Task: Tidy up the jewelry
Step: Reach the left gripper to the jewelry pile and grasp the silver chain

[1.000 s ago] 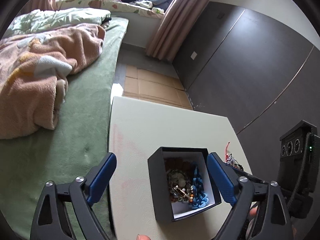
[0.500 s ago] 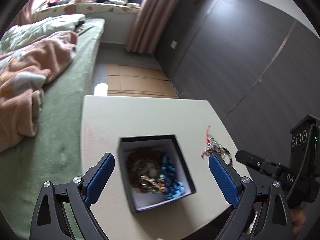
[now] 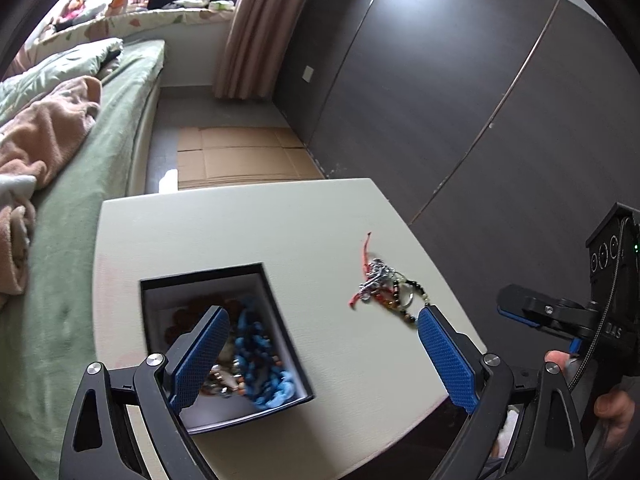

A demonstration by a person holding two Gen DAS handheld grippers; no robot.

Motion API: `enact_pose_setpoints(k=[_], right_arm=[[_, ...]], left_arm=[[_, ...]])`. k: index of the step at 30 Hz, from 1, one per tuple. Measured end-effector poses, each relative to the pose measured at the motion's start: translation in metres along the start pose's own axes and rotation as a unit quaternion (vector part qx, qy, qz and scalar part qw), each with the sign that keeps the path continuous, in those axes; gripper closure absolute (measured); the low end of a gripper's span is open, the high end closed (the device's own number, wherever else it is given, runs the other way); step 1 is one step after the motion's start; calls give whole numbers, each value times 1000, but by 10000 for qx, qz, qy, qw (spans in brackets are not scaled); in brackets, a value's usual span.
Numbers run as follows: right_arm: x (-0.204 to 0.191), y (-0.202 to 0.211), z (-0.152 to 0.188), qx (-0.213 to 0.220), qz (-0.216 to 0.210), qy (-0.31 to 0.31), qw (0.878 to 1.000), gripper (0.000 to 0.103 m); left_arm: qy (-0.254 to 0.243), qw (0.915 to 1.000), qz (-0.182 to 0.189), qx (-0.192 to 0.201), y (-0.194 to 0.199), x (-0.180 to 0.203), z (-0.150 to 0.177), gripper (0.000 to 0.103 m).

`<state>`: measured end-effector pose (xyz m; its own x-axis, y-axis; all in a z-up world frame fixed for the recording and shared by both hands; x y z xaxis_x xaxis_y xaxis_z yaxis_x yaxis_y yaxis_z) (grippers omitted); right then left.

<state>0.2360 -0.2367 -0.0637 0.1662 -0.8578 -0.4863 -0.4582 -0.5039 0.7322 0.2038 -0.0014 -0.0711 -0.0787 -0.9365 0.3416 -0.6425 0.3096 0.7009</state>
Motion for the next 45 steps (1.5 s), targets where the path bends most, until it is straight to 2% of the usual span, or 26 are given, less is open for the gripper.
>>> enact_pose_setpoints(k=[4,9,12,14,16,19,23,25,30,32,34,41,43,45], right_arm=[[17,5,-4,-59,176,-129,9997,4],[55,10,-11,-82,329,-642,9974,4],[72,12,-16,-69,304,-889,9956,4],[79,14,-18,-36,262,-1028,9944,4],[85,15,-19,17,296,-1135,9931,4],[92,16,-21,40,252,-1276,9915,4],[101,10,-28,-41,211,-1311,9911,4],[108,8,-28,-72,207,-1436,9894,4],[119,13,-29,-34,236,-1527,9880,4],[125,11,-27,-112,257,-1618,9864,4],[131,10,-27,-148,254,-1705,9849,4],[142,14,-30,-100,409,-1787,9830,4],[142,12,-31,-131,400,-1795,9828,4],[139,9,-32,-164,375,-1766,9834,4]], left_arm=[[-109,9999,92,10,-8,12,-2,7],[-221,9996,184,-81,-23,27,-5,10],[-287,9992,232,-122,-33,38,-10,15],[-383,9989,216,-192,-43,46,-12,24],[-496,9981,203,-306,-53,54,-14,29],[-715,9958,264,-516,-71,65,-20,29],[-687,9940,236,-817,-93,70,-28,33],[-756,9921,48,-1005,-107,75,-31,41],[-682,9888,-204,-1313,-137,80,-31,43],[-666,9872,-359,-1403,-149,82,-29,56],[-610,9859,-433,-1499,-158,83,-27,60],[-817,9773,-1076,-1634,-179,87,-17,62],[-836,9754,-1139,-1693,-182,85,-14,81],[-783,9773,-1149,-1598,-176,83,-15,88]])
Point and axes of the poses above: each gripper's, at about its wrist camera, not at the fingertips, and y roughly against the way its jaws point, x to its right, z to its underside, the point moved 2 cm from there along -y, roughly the way its jaws point, and after that the axes turned 1 degree about -y, right-handed, at the moved point
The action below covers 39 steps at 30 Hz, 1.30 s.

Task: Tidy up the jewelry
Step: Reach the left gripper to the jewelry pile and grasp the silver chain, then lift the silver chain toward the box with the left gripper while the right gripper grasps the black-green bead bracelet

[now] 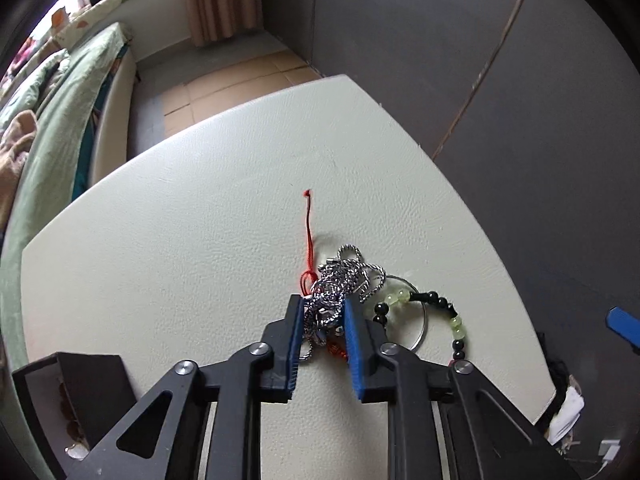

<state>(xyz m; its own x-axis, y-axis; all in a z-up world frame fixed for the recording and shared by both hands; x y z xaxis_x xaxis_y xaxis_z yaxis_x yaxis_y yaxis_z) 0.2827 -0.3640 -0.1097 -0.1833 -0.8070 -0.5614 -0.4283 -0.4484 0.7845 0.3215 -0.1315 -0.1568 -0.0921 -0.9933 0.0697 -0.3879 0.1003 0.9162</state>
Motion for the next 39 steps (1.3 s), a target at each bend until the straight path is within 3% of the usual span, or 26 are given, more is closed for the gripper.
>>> enact_pose_setpoints(k=[1,2,13,20,22,27,31,35,39], right_arm=[[-3,-1,0,-16,1,46,10000,4],[-5,-2,1,-30,-1,76,10000,4],[-11,-9,4,-101,-51,148,9998,4],[-17,-23,9,-255,39,340,9991,5],[-23,-30,11,-320,120,501,9982,13],[-37,-52,19,-593,315,916,9935,46],[-51,-72,24,-751,539,1233,9880,58],[-61,-89,25,-797,766,1462,9831,80],[-67,-92,24,-623,1096,1638,9784,81]], left_arm=[[1,10000,-16,69,5,-1,-1,99],[-15,9999,-10,110,10,-1,-1,100],[-60,9981,258,564,59,-2,-13,101],[-126,9933,194,1131,116,-7,-29,101],[-137,9916,143,1279,133,-9,-35,101],[-94,9875,49,1572,166,-19,-43,101],[-50,9845,-4,1753,185,-30,-47,101],[-10,9808,-56,1951,208,-39,-47,101],[25,9775,-101,2107,229,-49,-50,101]])
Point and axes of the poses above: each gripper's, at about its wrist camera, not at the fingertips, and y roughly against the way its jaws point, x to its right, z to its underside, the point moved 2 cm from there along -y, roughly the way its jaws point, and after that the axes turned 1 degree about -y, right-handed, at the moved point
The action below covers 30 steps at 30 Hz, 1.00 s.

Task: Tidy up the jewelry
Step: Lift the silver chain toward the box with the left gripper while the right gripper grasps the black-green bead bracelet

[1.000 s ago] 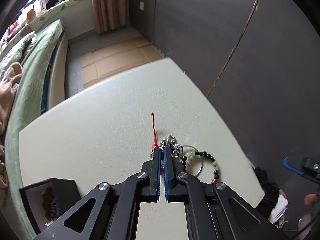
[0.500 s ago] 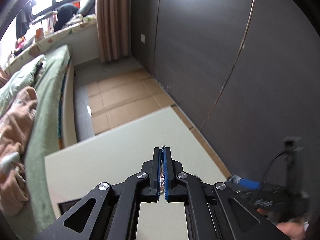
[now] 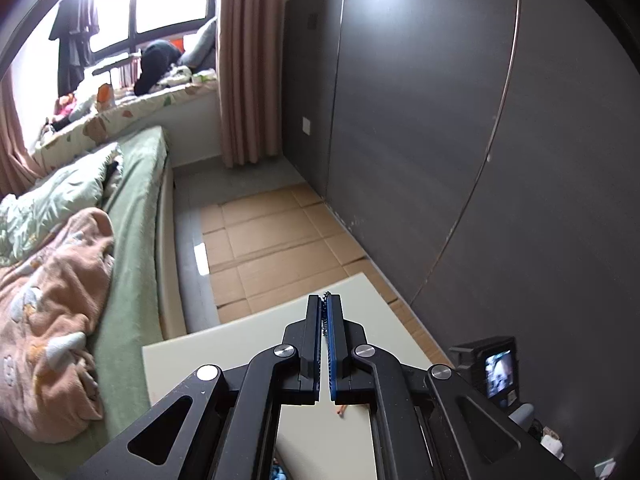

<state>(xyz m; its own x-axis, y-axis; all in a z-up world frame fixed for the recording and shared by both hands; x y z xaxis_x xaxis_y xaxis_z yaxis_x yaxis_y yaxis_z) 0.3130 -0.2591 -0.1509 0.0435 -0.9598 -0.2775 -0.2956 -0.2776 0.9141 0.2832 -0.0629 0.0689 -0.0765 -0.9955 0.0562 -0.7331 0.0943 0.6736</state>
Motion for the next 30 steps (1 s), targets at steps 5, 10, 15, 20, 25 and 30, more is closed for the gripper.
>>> enact_pose_setpoints(k=[5,10,15,20,25,30], right_arm=[[-13,-10,2,-23,424,336,9985,82],[-30,-9,9,122,1166,914,9889,94],[-31,5,10,211,656,811,9943,94],[-31,30,10,497,109,643,9966,94],[-33,36,11,585,-192,552,9966,94],[-44,61,9,946,-944,455,9900,94]], left_arm=[[12,9998,-42,216,25,-5,-14,101],[-8,9989,-163,429,49,-10,-30,101],[-23,9977,-258,629,75,-14,-43,101],[-110,9953,-382,883,106,-16,-56,101],[-201,9919,-547,1130,136,-22,-67,101],[-194,9889,-742,1270,156,-38,-69,101]])
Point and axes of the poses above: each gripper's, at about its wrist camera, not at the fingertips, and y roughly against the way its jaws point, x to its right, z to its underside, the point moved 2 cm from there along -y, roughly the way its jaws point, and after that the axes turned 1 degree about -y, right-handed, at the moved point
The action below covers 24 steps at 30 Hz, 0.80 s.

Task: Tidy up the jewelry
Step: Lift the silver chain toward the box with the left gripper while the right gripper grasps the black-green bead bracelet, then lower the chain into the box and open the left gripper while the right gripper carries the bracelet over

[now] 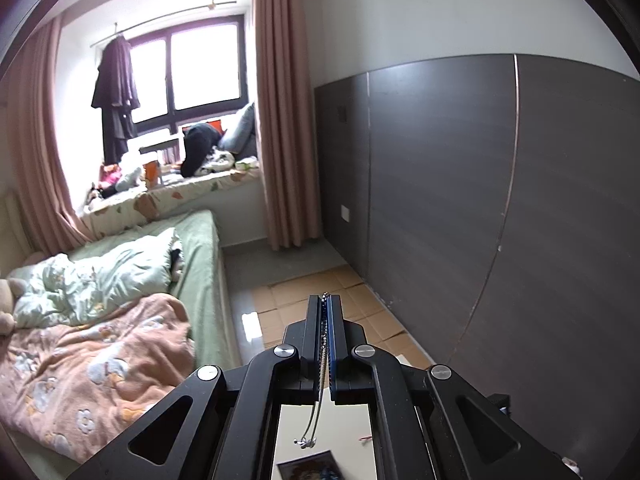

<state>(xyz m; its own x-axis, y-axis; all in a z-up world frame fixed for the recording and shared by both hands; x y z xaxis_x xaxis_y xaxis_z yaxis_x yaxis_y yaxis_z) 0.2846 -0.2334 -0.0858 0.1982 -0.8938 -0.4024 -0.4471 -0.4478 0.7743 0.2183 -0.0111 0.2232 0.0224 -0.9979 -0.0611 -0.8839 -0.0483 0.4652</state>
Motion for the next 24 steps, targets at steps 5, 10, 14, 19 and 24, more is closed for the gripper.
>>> enact_pose_setpoints(k=[5,10,14,19,24], right_arm=[[-11,24,-2,354,-672,-140,9970,94],[-26,28,-2,524,-962,-150,9939,94],[-35,25,0,538,-996,-95,9935,94],[-37,20,2,470,-973,-56,9941,94],[-44,22,3,518,-1089,8,9927,94]], left_arm=[[111,9999,-120,-12,3,-18,4,101],[175,9997,-126,-106,2,-26,15,101],[212,9995,-115,-180,2,-30,26,101],[300,9990,-115,-297,-1,-36,44,101],[454,9973,-86,-570,-22,-44,76,101]])
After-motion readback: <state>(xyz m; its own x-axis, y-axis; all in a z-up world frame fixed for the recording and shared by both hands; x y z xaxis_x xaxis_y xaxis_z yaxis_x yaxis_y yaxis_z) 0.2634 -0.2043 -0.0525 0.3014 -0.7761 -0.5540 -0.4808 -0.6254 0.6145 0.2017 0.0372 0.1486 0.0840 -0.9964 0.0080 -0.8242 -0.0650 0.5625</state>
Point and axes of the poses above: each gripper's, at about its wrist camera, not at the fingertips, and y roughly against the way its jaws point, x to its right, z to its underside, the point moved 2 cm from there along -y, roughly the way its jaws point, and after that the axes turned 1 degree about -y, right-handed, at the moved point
